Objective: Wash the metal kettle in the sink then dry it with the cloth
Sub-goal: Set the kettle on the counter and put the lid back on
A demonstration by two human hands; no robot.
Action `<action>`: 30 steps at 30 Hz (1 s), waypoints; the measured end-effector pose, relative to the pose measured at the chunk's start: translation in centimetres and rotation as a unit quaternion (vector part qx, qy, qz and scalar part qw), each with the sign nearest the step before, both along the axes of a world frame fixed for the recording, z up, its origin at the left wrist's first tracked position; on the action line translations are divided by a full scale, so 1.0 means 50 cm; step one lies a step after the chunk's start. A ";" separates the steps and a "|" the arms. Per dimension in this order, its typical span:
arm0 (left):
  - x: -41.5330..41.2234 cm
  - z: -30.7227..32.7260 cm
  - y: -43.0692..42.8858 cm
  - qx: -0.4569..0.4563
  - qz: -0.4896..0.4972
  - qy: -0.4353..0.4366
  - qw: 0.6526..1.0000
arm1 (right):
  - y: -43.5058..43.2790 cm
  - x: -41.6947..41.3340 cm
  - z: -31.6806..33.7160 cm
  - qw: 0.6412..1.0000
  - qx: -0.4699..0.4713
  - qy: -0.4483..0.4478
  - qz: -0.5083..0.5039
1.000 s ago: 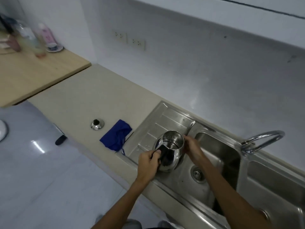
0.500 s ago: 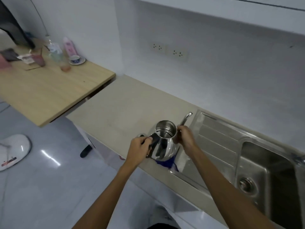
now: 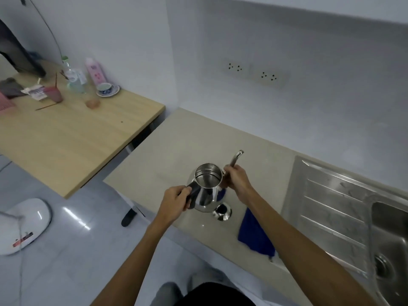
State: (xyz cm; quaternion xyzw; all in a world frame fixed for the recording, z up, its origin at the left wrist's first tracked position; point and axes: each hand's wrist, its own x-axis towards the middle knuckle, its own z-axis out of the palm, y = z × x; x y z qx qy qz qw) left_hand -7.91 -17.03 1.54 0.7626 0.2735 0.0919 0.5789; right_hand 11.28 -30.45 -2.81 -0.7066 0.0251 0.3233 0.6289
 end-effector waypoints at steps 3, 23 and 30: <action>0.025 -0.020 0.042 0.002 -0.014 0.018 1.000 | 0.041 0.016 -0.028 1.000 -0.012 0.004 -0.004; 0.133 -0.101 0.208 0.009 -0.125 0.091 0.988 | 0.124 0.058 -0.104 0.995 -0.033 0.045 -0.081; 0.140 -0.101 0.250 0.048 -0.186 0.084 0.978 | 0.100 0.046 -0.105 0.991 -0.122 0.009 -0.056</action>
